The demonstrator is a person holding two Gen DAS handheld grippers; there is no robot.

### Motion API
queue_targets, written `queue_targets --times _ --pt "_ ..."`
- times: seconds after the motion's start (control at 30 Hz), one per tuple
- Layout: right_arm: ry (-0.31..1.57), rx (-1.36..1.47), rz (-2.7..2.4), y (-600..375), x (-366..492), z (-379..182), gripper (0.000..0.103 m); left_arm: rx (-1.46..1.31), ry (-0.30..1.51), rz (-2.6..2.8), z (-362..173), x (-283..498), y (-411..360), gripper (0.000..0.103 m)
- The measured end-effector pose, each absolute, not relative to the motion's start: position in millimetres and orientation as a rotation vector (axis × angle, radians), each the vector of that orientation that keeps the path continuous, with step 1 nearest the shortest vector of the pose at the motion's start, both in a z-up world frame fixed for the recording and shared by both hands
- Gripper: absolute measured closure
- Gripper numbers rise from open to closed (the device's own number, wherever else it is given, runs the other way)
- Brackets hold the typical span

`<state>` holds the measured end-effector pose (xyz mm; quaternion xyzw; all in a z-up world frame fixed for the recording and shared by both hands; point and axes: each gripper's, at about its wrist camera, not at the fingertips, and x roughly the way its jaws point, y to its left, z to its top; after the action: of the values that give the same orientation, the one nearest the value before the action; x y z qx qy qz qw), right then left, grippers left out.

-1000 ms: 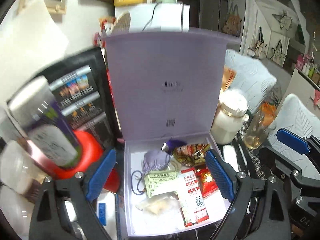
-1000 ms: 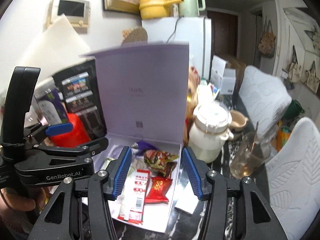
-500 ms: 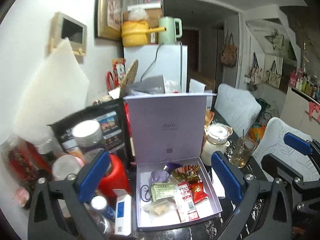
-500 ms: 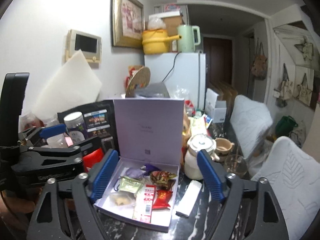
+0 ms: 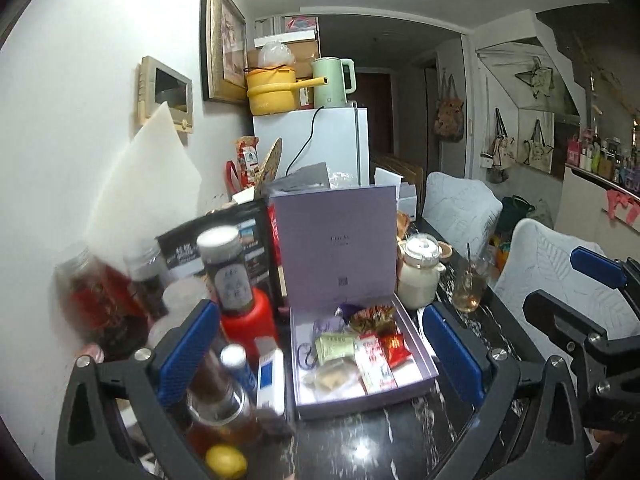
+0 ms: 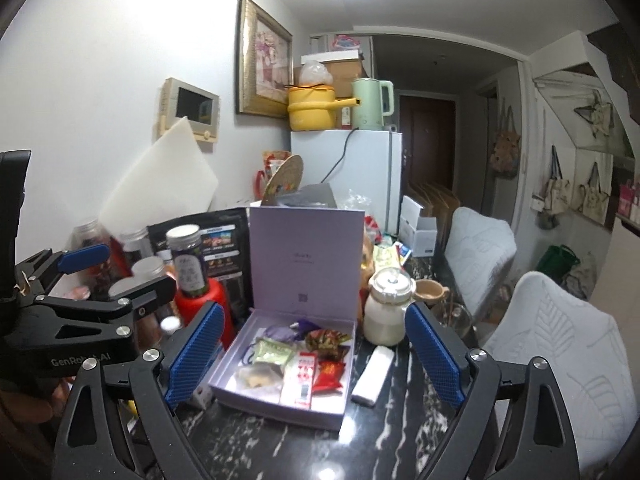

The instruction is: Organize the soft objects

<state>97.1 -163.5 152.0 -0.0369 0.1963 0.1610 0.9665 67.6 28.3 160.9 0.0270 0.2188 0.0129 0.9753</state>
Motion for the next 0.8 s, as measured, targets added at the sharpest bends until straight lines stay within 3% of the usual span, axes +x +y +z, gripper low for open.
queue_targets --times 0.8 --pt "0.513 -0.041 0.250 -164.6 15.3 73.4 0.010 0.012 0.573 -0.019 73.4 5.9 29.4 0.000"
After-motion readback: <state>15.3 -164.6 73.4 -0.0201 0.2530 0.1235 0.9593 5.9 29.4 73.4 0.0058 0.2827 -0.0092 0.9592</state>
